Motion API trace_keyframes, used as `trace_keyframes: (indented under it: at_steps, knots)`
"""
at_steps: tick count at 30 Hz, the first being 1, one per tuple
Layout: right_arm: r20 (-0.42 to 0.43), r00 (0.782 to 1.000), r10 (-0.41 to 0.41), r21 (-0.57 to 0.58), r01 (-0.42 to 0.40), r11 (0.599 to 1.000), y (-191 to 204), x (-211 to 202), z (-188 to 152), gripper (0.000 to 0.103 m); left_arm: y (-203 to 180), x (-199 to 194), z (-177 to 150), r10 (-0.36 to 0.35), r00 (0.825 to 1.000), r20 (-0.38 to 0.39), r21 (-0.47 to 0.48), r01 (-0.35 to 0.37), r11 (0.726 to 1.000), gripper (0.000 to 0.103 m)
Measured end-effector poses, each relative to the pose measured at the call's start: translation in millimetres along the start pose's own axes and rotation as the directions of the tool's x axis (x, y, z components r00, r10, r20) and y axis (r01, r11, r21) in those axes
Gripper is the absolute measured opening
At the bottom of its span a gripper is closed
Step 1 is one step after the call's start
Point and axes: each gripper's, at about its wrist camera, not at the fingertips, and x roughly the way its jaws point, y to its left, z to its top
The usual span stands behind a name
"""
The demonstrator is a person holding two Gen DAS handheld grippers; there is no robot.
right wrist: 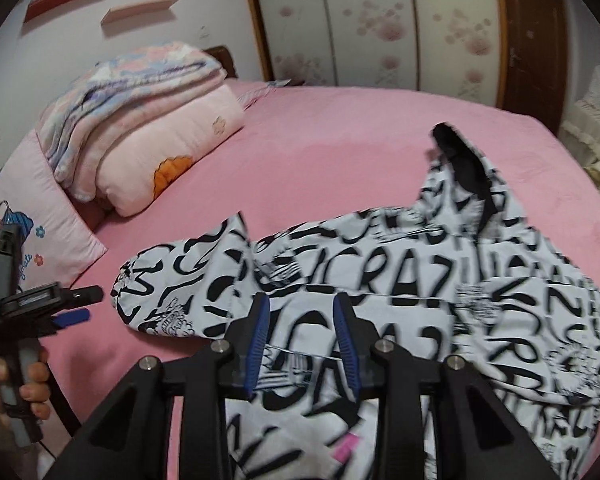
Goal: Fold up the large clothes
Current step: 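Grasp the other sleeve cuff with the left tool, then fold the gripped sleeve across the jacket front with the left tool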
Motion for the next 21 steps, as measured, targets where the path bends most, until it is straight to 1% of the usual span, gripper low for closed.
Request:
trace_keyframes:
  at_steps: [1,3,6,8,10,12,13,14,16,18,19,21]
  knots:
    - [-0.014,1.0,0.005,-0.004,-0.005,1.0,5,9,0,0.033,10,9,4,-0.007,1.0,-0.011,-0.043,0.007,0.999,0.083]
    - [-0.046,0.999,0.021,-0.004,-0.021,1.0,12,28,-3,0.033,29,30,12,0.005,1.0,-0.03,-0.131,-0.009,0.991,0.082]
    - [-0.086,0.995,0.042,0.003,-0.042,0.999,18,49,-9,0.033,42,56,17,0.013,0.997,-0.07,-0.192,-0.026,0.981,0.082]
    - [-0.106,0.993,0.05,0.004,-0.05,0.999,18,60,-14,0.033,45,73,19,0.005,0.995,-0.101,-0.21,-0.026,0.977,0.082]
    - [-0.125,0.991,0.056,0.006,-0.056,0.998,17,69,-19,0.033,45,86,20,0.011,0.994,-0.11,-0.218,-0.035,0.975,0.08]
    - [-0.142,0.988,0.057,0.012,-0.055,0.998,13,75,-23,0.033,40,91,21,0.057,0.995,-0.08,-0.209,-0.073,0.975,0.059]
    - [-0.152,0.987,0.059,0.018,-0.057,0.998,9,77,-26,0.033,36,91,23,0.084,0.995,-0.063,-0.204,-0.095,0.974,0.031]
    - [-0.159,0.985,0.06,0.025,-0.057,0.998,6,78,-28,0.033,32,91,24,0.103,0.994,-0.044,-0.198,-0.11,0.974,0.013]
    - [-0.169,0.984,0.057,0.03,-0.053,0.998,-1,79,-32,0.033,20,84,27,0.148,0.989,-0.003,-0.186,-0.146,0.972,0.009]
    - [-0.176,0.983,0.046,0.031,-0.041,0.999,-12,75,-39,0.033,-11,68,29,0.212,0.975,0.065,-0.132,-0.202,0.97,0.007]
    - [-0.177,0.983,0.039,0.032,-0.034,0.999,-18,72,-42,0.033,-30,60,29,0.225,0.969,0.1,-0.091,-0.216,0.972,0.007]
    - [-0.176,0.984,0.024,0.043,-0.017,0.999,-32,62,-51,0.033,-79,39,27,0.198,0.963,0.185,0.019,-0.205,0.979,0.007]
